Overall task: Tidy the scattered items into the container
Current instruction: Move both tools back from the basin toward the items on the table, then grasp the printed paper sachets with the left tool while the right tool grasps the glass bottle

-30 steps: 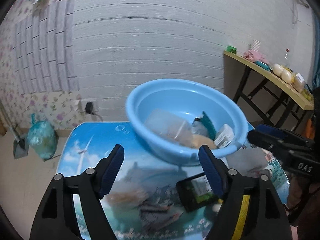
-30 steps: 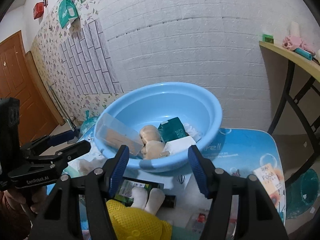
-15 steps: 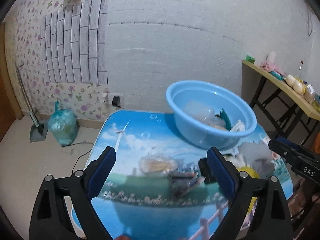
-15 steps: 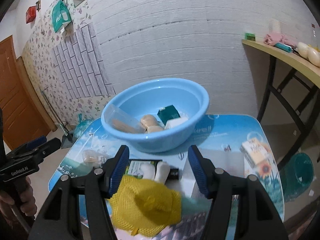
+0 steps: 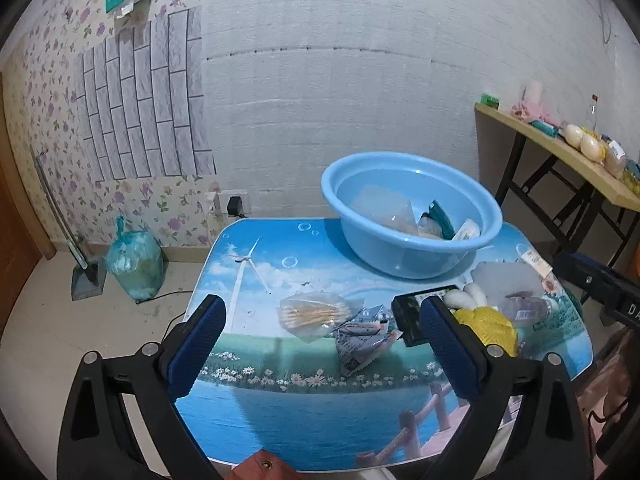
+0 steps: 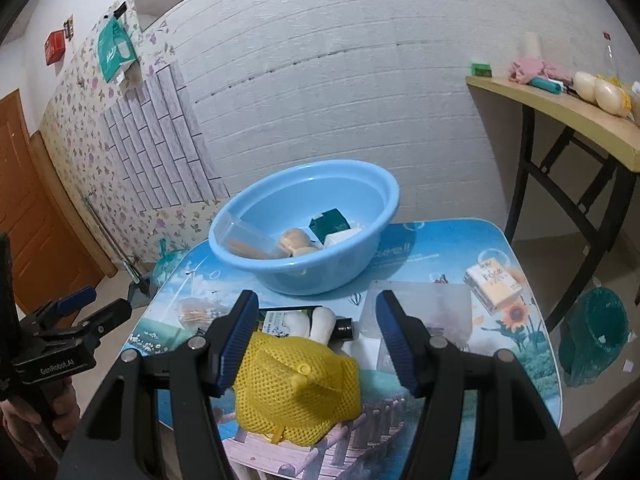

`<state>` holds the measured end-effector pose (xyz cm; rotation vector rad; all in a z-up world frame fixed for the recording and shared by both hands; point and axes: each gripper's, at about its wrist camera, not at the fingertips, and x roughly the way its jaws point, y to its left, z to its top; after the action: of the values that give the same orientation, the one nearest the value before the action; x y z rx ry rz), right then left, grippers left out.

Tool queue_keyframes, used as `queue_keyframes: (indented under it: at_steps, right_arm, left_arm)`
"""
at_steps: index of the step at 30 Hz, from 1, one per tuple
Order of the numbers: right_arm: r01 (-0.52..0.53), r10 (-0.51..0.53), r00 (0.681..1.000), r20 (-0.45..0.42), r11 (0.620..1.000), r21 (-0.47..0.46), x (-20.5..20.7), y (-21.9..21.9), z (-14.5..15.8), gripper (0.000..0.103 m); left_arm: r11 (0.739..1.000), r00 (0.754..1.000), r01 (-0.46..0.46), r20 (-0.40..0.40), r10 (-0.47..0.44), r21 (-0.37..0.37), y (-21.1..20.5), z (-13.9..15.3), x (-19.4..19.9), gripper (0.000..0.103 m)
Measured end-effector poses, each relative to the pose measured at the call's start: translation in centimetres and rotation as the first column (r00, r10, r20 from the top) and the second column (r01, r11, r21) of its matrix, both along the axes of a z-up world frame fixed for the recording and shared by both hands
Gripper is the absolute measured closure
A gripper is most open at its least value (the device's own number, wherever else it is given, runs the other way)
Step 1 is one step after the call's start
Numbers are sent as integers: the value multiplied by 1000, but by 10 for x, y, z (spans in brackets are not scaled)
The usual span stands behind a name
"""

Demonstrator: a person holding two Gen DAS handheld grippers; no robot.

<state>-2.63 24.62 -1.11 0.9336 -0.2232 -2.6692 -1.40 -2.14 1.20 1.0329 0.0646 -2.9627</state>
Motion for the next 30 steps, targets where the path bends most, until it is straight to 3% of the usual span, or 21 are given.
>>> queue_keyframes:
  at_steps: [9,16,26,30]
  right_arm:
    - [17,-15,999,-42,999,49,10,6,-1,42]
    - [61,-61,997,52,998,10,6,28,-24,42]
    - [108,-112,985,133,993,41,0,45,-54,42]
    - [100,-108,982,153,993,62,-4,42,-62,29]
  left_arm:
    - [1000,1000,18,-16,-18,-10,2,-1,4,5]
    - [1000,999,11,34,-12,13,-7,-22,4,5]
    - [998,994,3,106,-11,70,-16,-51,-6,5]
    - [995,989,7,144,-21,96,-14,-63,-12,5]
